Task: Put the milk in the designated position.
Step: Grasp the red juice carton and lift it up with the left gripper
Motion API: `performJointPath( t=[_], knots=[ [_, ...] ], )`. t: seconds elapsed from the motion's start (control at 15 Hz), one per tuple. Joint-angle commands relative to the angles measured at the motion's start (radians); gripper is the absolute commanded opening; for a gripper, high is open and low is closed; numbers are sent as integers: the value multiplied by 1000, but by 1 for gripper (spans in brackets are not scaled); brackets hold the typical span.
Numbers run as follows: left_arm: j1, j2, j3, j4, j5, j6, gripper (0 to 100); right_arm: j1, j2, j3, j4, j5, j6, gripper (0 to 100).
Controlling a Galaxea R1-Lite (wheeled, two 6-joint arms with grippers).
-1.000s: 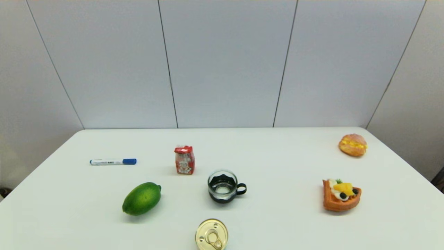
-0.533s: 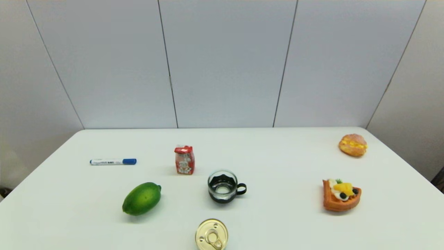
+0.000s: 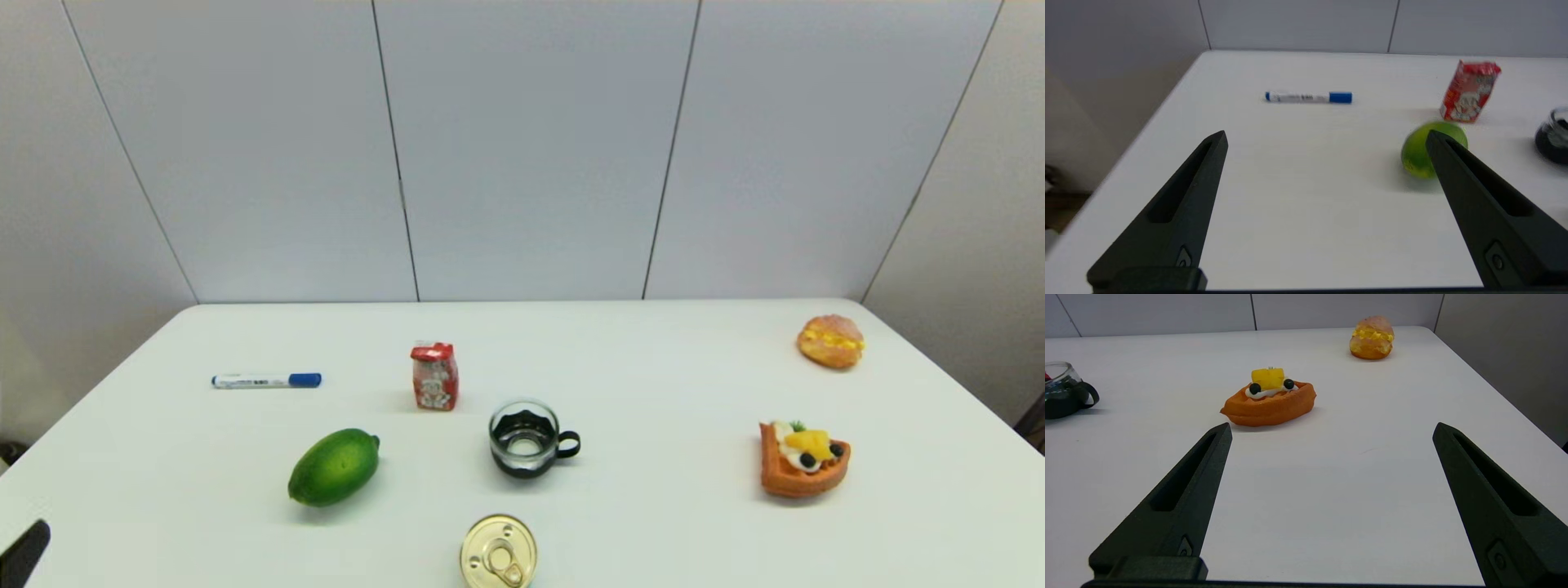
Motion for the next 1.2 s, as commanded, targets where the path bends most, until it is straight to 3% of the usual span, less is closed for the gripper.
performJointPath(
  t=[0.07,0.2,0.4,0.53,0.8,1.0,1.2],
  knots=[
    [57,576,-360,-116,-12,193,100,0,1,0,0,0,0,100],
    [27,840,-440,-269,-169,301,100,0,1,0,0,0,0,100],
    [-13,1091,-507,-337,-606,407,100,0,1,0,0,0,0,100],
    [-13,1242,-622,-228,-864,605,100,0,1,0,0,0,0,100],
    [-12,1426,-822,128,-1193,987,100,0,1,0,0,0,0,100],
    [0,1562,-931,450,-1255,1338,100,0,1,0,0,0,0,100],
    [4,1653,-1043,731,-1238,1520,100,0,1,0,0,0,0,100]
  ],
)
